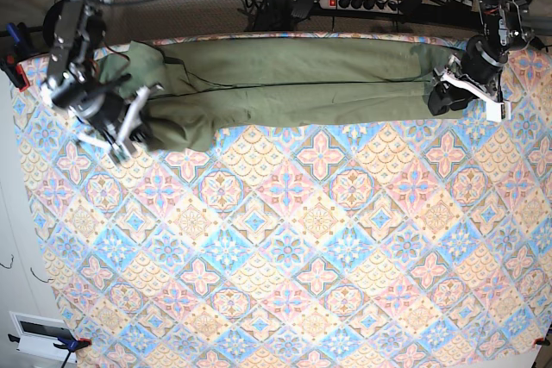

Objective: Layout the t-shirt on the table in an organized manner, then fold the t-shirt properly
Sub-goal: 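Pull the shirt strip taut between both grippers along the table edge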

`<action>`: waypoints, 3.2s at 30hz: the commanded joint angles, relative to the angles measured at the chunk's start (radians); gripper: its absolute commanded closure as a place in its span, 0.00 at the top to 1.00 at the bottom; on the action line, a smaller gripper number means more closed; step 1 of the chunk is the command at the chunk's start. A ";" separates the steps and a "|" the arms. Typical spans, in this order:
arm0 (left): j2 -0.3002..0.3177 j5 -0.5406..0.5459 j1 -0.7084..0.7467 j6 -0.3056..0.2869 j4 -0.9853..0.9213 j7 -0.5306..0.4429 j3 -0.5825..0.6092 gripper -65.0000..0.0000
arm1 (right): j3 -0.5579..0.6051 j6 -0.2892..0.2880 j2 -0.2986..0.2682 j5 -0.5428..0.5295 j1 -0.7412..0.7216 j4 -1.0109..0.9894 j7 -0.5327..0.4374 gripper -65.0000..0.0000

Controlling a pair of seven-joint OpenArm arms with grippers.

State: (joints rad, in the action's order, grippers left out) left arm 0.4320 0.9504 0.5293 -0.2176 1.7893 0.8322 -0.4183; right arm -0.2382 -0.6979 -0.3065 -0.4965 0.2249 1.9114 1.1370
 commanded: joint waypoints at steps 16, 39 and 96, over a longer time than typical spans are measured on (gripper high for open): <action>0.034 0.012 -0.015 -0.010 0.013 -0.017 -0.007 0.47 | -0.123 0.000 -0.018 -0.198 0.178 0.030 -0.015 0.01; 0.143 0.068 -0.015 -0.010 0.011 0.279 -0.268 0.48 | -0.238 0.000 -0.016 -0.061 0.181 0.036 0.033 0.39; 0.063 0.028 -0.137 -0.181 -0.276 0.384 0.023 0.21 | -0.247 0.000 -0.015 -0.113 0.175 0.043 0.034 0.38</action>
State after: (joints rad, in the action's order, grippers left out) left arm 0.4797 0.9779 0.3851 -0.3977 1.5066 1.1938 -0.3939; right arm -0.4770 -0.6956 -0.3046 -0.6018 0.4023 1.9362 1.1881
